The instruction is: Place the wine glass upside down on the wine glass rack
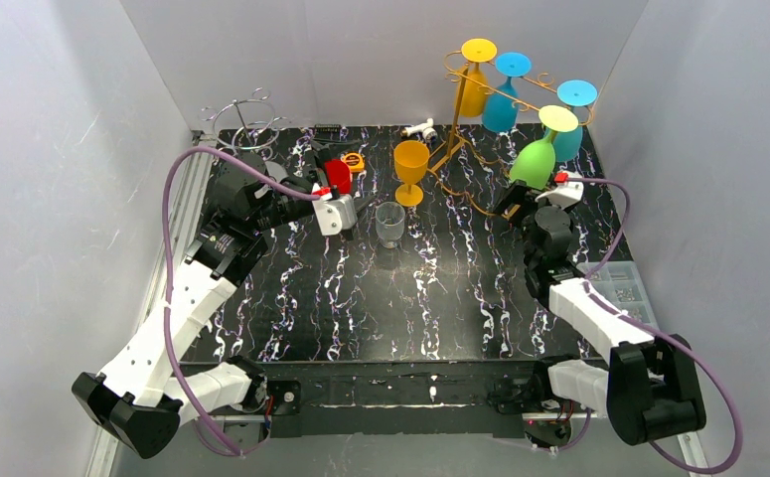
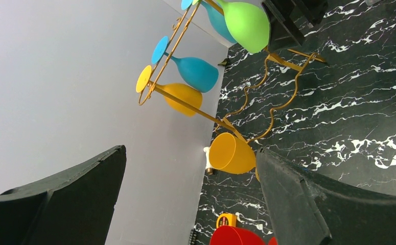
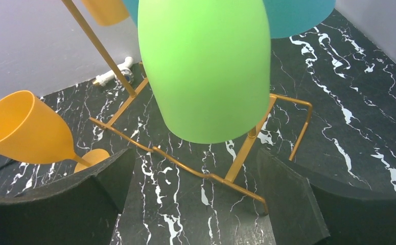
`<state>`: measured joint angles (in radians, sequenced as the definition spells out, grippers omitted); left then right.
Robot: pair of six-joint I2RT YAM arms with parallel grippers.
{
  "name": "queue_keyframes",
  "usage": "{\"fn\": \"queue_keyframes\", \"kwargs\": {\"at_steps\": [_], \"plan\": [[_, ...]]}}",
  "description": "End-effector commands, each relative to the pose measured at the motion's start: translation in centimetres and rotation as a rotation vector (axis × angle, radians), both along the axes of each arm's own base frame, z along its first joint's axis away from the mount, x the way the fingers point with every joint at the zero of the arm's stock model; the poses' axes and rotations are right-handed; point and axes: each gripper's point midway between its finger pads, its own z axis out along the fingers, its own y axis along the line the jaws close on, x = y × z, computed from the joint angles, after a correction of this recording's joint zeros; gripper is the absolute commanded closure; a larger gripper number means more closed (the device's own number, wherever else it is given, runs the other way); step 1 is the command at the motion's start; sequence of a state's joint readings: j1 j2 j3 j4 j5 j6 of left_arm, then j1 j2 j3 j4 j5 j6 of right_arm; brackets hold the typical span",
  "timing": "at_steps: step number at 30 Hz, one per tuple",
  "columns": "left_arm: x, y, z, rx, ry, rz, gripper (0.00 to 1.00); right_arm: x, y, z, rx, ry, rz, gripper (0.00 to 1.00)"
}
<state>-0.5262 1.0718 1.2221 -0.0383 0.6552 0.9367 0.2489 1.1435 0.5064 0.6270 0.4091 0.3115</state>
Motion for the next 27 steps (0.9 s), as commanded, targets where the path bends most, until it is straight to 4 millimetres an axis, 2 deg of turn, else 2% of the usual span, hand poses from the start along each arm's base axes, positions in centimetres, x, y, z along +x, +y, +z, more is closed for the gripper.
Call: {"fn": "queue_keyframes", "kwargs": {"at_steps": [1,6,9,12,15,17,19,21,23,27], "plan": [[0.1,0.5,0.6,-0.034,0.043,0.033,0.02,-0.8,0.0,3.5,0.01,-0.064,0.019,0.02],[2.1,1.1,-1.6,-0.086,0.24,0.134,0.02,-2.7,2.0,3.9,0.055,-0.034,0.136,0.02],[4.5,1.3,-3.3,-0.155,0.412,0.252,0.02,-4.2,3.5,3.5,0.099,-0.007,0.199,0.02],[7.3,1.1,-4.7,-0.217,0.559,0.366,0.02,-5.7,6.1,2.7,0.122,0.031,0.284,0.02],[10.3,0.8,-5.2,-0.243,0.669,0.463,0.02,-7.2,9.6,1.7,0.113,0.071,0.361,0.02],[12.5,0.2,-5.4,-0.262,0.729,0.51,0.02,-7.7,11.7,1.1,0.092,0.095,0.392,0.02],[14.7,-0.5,-5.7,-0.279,0.784,0.547,0.03,-7.9,12.9,1.2,0.095,0.1,0.413,0.03],[16.3,-1.4,-6.3,-0.287,0.861,0.572,0.08,-8.1,13.6,1.2,0.099,0.103,0.435,0.06],[17.6,-2.4,-7.7,-0.275,0.951,0.59,0.14,-8.4,13.7,0.9,0.093,0.112,0.44,0.09],[19.5,-4.2,-10.8,-0.246,1.09,0.614,0.23,-9.6,12.5,0.9,0.086,0.109,0.425,0.1]]}}
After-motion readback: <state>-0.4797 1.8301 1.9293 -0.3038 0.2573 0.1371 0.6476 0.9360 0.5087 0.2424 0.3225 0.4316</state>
